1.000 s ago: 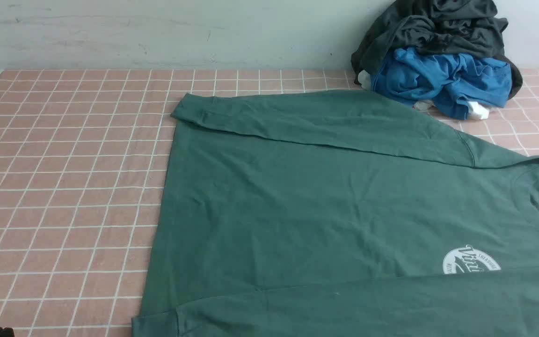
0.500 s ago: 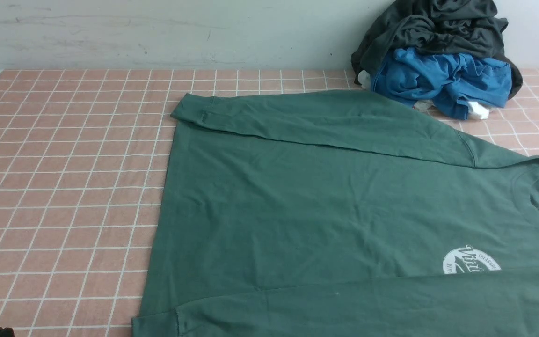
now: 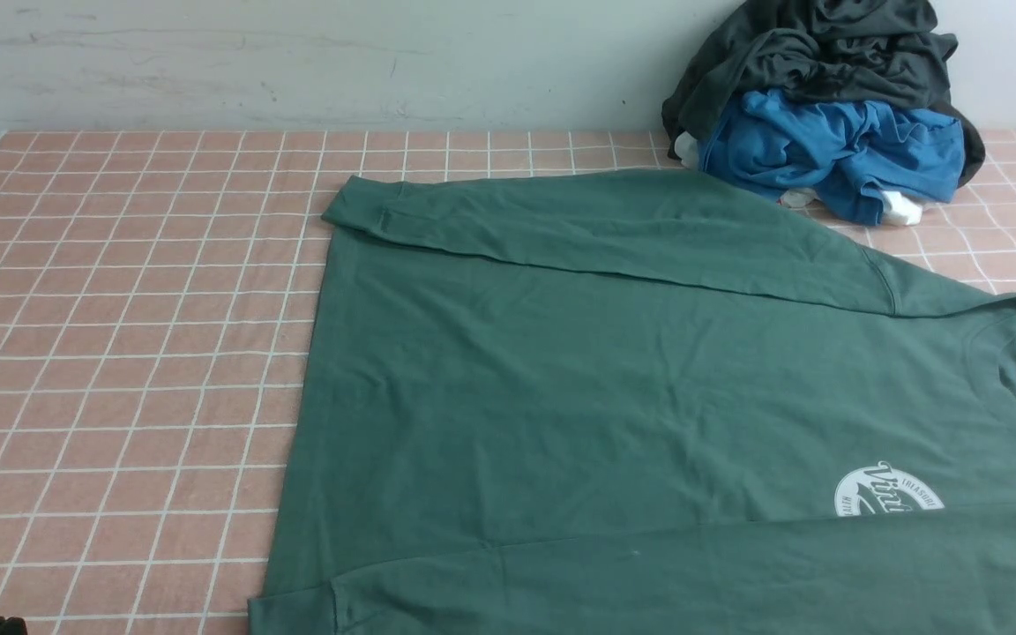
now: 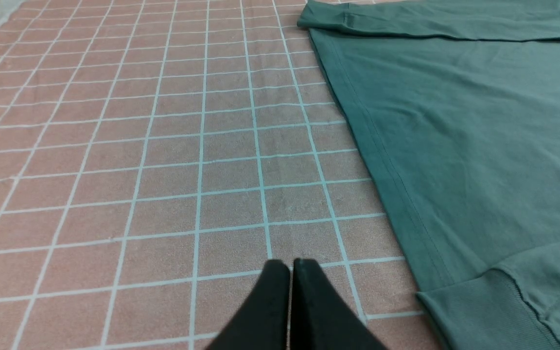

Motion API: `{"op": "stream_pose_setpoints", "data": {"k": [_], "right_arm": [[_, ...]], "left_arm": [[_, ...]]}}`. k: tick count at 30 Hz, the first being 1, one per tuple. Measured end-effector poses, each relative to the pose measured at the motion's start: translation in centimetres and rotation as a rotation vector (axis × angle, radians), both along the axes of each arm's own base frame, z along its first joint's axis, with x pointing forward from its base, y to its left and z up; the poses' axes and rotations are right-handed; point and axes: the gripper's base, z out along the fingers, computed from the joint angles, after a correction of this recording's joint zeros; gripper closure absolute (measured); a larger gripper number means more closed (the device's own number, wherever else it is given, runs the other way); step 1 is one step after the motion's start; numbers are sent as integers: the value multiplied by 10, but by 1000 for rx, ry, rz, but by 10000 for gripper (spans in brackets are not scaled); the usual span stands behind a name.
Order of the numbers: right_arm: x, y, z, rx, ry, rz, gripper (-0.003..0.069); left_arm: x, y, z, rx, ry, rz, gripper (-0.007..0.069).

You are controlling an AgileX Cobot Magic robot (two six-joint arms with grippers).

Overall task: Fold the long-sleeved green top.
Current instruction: Use the left arm to clamp the cuff closest to it

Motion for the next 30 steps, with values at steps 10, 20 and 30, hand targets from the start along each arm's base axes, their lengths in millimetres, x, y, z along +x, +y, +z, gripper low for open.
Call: {"op": "stream_pose_setpoints", "data": {"k": [10,20,30], "right_arm": [[0,0,0,-13,1,-1,673],[-1,4,40,-89,-462,43,673],[-20,10,76,-9,-915,121,673]], "left_arm": [[0,1,0,76,-8,-6,628],[2,6,43,17,-502,68,628],[-37,16,100,-300,-1263,85,628]]}}
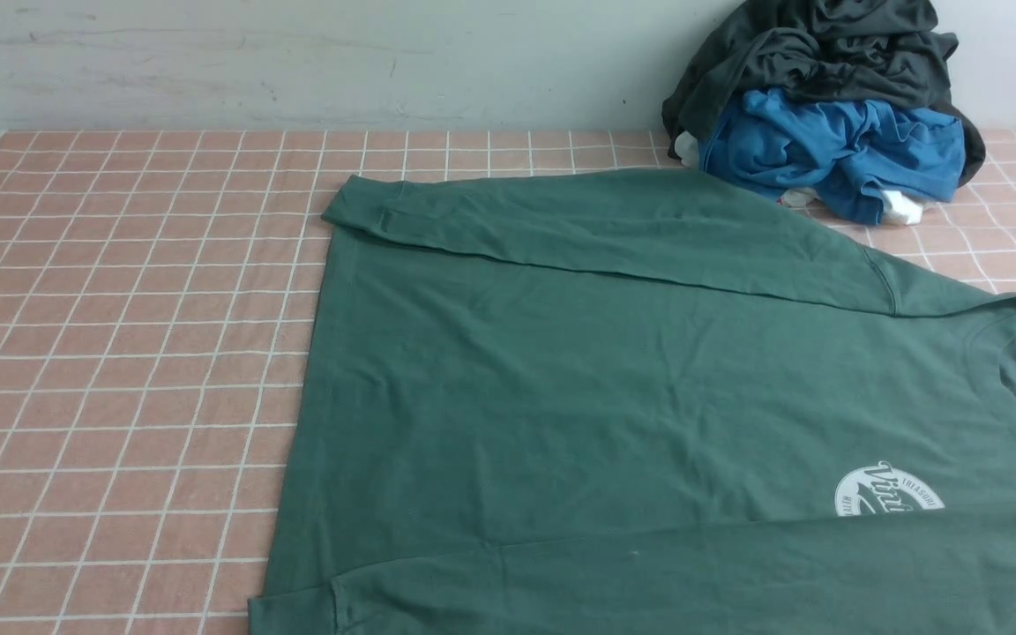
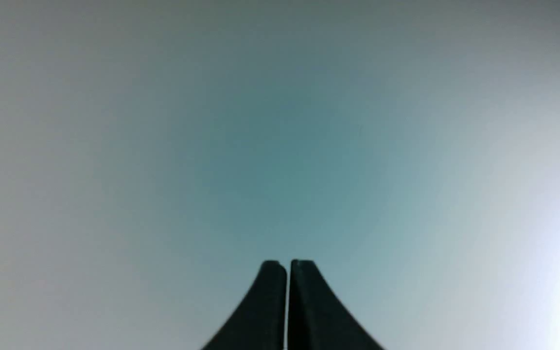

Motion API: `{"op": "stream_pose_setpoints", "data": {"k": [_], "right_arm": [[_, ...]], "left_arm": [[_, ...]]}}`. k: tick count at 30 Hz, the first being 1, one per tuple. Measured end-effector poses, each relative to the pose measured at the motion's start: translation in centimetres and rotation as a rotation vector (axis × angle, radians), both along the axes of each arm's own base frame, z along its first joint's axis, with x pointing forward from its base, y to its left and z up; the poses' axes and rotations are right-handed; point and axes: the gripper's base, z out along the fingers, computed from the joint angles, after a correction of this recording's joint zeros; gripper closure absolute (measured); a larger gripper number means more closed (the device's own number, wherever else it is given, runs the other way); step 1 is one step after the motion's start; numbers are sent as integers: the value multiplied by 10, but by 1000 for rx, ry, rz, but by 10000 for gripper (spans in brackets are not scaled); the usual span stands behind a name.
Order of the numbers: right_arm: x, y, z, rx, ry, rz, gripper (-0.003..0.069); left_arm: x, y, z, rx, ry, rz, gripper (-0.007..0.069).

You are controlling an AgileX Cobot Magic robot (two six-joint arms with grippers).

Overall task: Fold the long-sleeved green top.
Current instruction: Use the left arm to clamp the cuff closest to it

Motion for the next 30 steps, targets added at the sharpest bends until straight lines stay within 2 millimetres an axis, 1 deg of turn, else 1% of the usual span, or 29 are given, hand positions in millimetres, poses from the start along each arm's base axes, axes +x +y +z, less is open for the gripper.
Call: {"op": "stream_pose_setpoints", "data": {"k": [2,4,5,6,8,10,11,12,13,14,16,17,18,20,21,23,26,28,29,30], "right_arm": [[-1,0,1,4,-9,5,673],[0,0,8,5,-3,4,673],[0,0,21,5,-8,2,673],[0,0,28,4,-8,0,673],[4,-1,52,1,20,-7,673],[15,-2,66,-3,93,-18,673],[21,-3,75,-7,132,-26,671],[35,-4,80,-13,230,-39,671],[37,-5,82,-17,252,-44,671],[56,-7,82,-25,392,-63,671],[77,-10,74,-8,549,-70,671],[82,-11,72,3,594,-69,671],[97,-10,64,23,726,-55,671],[111,-8,53,26,901,-41,671],[116,-5,51,16,964,-27,671],[130,6,43,-26,1133,12,670],[148,29,27,-145,1357,83,669],[160,44,15,-253,1494,123,669],[169,55,12,-323,1540,153,669],[173,62,8,-366,1582,171,669]], "left_arm": [[-2,0,7,-21,-17,-36,628],[-2,-4,29,5,40,-68,628],[3,-7,43,48,136,-72,628],[4,-9,53,71,157,-69,628],[17,-13,76,160,325,-39,628],[31,-14,87,209,472,-13,628],[44,-14,89,228,576,-1,628],[59,-13,88,242,694,8,628],[64,-13,86,247,731,11,628],[81,-13,79,258,846,15,628],[100,-13,66,254,972,6,628],[106,-13,63,251,1003,1,628],[119,-13,53,229,1079,-17,628],[131,-13,43,181,1154,-43,628],[138,-13,37,159,1202,-54,628],[150,-16,23,125,1341,-80,628],[159,-29,0,145,1611,-131,628],[164,-43,-12,205,1764,-170,628],[167,-54,-22,272,1860,-201,627],[168,-58,-27,309,1903,-213,624]]}}
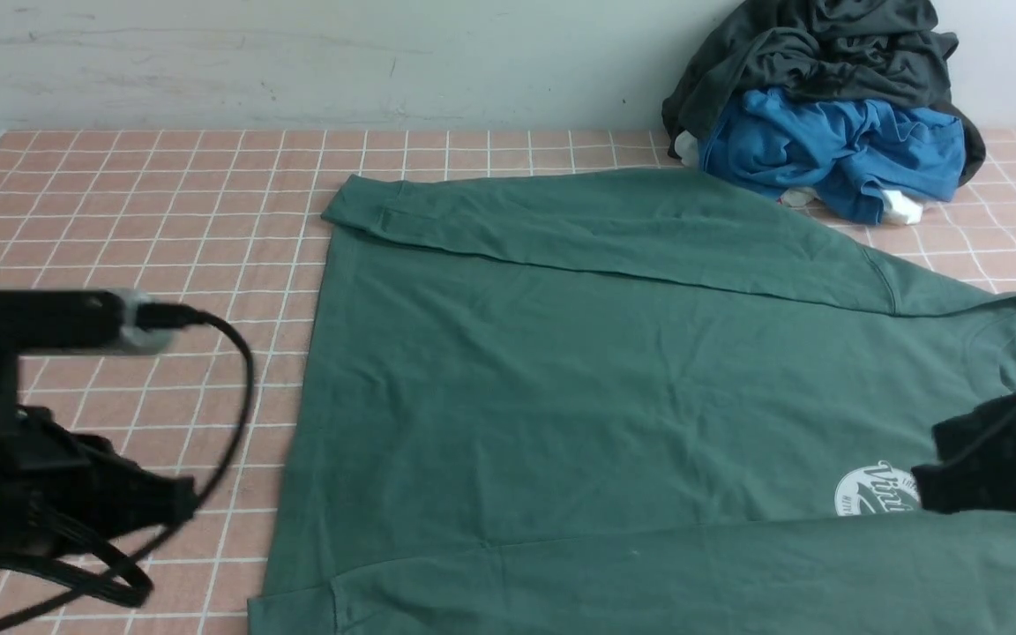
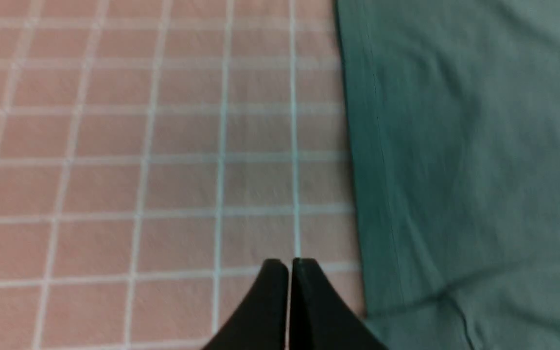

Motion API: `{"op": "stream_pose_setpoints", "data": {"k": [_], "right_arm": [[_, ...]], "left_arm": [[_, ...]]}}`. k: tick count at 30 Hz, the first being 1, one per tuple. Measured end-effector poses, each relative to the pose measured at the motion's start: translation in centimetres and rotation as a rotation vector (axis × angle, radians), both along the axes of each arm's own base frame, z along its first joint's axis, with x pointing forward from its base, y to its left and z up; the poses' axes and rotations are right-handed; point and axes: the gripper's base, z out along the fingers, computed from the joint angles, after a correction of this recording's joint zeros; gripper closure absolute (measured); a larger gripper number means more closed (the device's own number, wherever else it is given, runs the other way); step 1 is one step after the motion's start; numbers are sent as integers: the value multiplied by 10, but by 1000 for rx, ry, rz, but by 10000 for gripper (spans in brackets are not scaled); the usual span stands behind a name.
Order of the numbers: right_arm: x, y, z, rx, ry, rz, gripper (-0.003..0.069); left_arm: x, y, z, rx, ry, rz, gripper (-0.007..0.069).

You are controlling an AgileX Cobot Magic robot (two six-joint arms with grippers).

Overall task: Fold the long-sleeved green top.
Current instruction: Use the left arm to clamp the cuff closest to it

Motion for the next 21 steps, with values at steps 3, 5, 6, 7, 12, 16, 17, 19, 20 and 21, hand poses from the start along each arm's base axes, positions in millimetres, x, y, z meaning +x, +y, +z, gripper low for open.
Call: {"op": "stream_pose_setpoints", "data": {"k": [3,5,6,7,12,16,17,19,20,21], "right_arm": [[21,25,-7,-9,93,85,669],[31,37,-10,7,137,111,669],[35,42,-14,17,175,119,669],[39,45,-19,20,212,127,669],[40,56,-35,35,343,221,669],[40,60,-33,61,345,276,669],[39,61,-33,65,344,284,669],[39,62,-33,69,342,298,669],[39,62,-33,71,342,300,669],[39,62,-33,71,341,301,669]], "left_arm": [[9,-20,-24,43,157,-89,592],[16,-26,-38,59,233,-101,552],[20,-29,-45,65,268,-100,524],[24,-31,-49,66,289,-98,498],[40,-40,-67,62,372,-78,340],[49,-46,-76,50,408,-65,288],[51,-47,-78,46,417,-61,289],[53,-48,-82,51,432,-60,314],[54,-48,-84,54,439,-59,338],[54,-48,-86,56,445,-59,368]]}}
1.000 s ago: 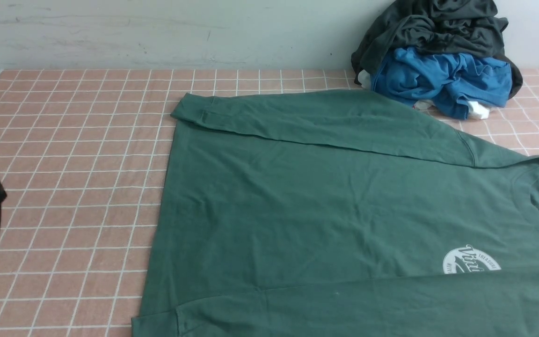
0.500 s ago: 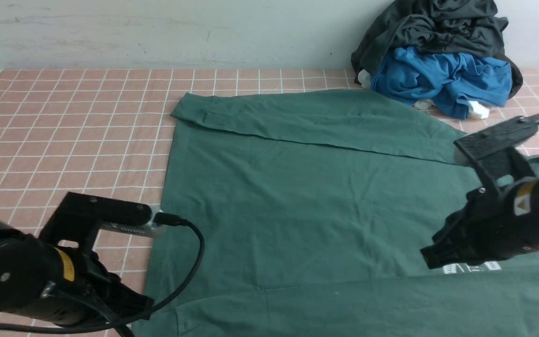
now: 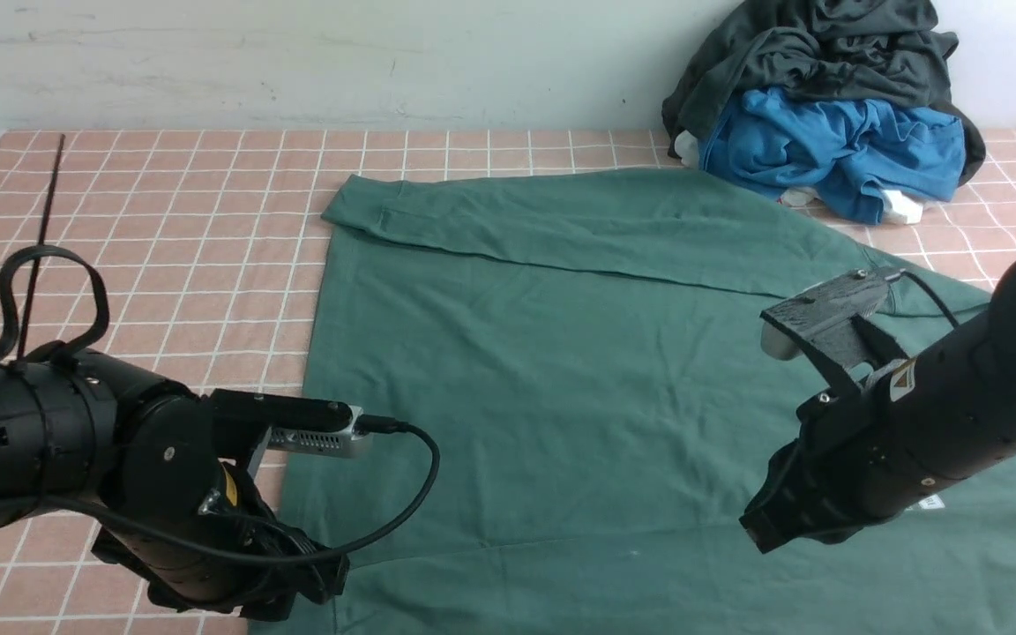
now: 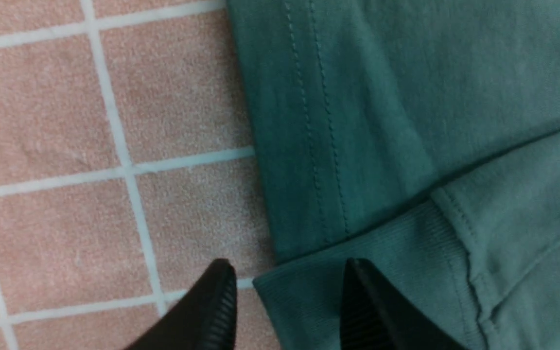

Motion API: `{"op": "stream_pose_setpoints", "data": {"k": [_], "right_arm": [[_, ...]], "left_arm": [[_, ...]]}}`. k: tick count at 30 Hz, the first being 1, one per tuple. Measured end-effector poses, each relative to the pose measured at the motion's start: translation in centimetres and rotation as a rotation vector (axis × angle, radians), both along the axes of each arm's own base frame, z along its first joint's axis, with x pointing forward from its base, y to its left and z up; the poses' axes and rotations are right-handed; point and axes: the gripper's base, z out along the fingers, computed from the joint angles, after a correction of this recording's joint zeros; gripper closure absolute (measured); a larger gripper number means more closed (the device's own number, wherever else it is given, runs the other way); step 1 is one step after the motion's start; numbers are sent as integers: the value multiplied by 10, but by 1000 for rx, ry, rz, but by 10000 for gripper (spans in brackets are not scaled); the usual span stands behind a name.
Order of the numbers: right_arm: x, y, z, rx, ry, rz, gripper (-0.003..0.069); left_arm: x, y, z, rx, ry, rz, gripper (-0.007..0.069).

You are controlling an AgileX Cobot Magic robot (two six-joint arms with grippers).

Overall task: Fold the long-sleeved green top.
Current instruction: Use the left arm to clamp the cuff closest to it, then use the left arm to drag and place the cuff at the centered position on the left edge of the fabric, then use the left arm to clamp the cuff farthest from it

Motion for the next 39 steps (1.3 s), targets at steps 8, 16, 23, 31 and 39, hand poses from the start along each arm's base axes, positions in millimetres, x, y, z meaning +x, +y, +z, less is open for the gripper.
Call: {"op": "stream_pose_setpoints", "data": {"k": [8,16,23,31,39], "right_arm": [[0,0,0,0,1,4,669],[0,0,0,-3,-3,9,669],[3,-11,2,-36,-21,-34,669],[7,-48,25,-18,-99,-195,669],[6,-57,32,9,-111,-242,669]], "left_arm": [[-1,-2,1,-24,6,0,598],[2,-3,64,-72,-184,-86,628],[34,-1,122,17,-439,-171,628],[105,4,83,99,-365,-110,627],[179,-12,61,121,-316,-79,421]]}}
